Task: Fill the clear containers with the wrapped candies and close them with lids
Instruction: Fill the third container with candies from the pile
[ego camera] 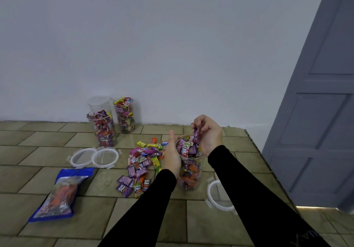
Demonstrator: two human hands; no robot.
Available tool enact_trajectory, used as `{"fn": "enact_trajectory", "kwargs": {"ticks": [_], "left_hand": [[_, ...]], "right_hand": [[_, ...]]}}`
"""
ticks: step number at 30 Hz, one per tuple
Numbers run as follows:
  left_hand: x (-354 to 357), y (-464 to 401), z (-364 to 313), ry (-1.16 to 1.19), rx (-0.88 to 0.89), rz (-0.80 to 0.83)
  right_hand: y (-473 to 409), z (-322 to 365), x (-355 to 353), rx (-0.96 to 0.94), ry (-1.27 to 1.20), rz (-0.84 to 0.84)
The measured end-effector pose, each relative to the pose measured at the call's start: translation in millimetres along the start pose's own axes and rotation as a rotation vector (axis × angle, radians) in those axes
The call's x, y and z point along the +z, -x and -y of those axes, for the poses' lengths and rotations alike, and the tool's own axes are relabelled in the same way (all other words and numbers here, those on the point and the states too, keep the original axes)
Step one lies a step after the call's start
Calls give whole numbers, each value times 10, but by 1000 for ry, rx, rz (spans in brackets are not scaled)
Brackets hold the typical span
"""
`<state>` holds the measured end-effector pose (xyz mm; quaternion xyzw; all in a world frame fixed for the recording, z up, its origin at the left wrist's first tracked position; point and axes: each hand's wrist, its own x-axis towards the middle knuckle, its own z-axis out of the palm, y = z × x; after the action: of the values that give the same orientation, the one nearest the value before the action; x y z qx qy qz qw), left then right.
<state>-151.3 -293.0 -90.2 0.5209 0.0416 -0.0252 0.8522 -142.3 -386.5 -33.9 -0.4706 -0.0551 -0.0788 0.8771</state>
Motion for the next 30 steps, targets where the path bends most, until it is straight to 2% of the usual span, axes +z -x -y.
{"fn": "enact_trajectory", "kwargs": {"ticks": [8, 10, 12, 15, 17, 19, 22, 25, 30], "left_hand": [[-28, -5, 12, -12, 27, 5], [-31, 0, 8, -25, 18, 9], [-28, -2, 12, -27, 14, 12], [-37, 9, 10, -32, 31, 19], [-49, 8, 7, -34, 30, 16], [-51, -10, 16, -34, 9, 8], [-51, -15, 4, -64, -19, 18], [-85, -59, 19, -125, -8, -8], [-80, -29, -5, -138, 21, -8]], "right_hand": [[30, 18, 64, -65, 201, -71], [61, 55, 80, -112, 396, -68], [64, 95, 53, -225, 703, -29], [91, 180, -1, -287, 1158, 145], [92, 272, -25, -256, 1371, 232], [78, 397, -9, -123, 1533, 305], [73, 491, 67, 60, 1656, 411], [109, 437, 155, 61, 1758, 481], [121, 367, 218, 103, 1842, 502]]}}
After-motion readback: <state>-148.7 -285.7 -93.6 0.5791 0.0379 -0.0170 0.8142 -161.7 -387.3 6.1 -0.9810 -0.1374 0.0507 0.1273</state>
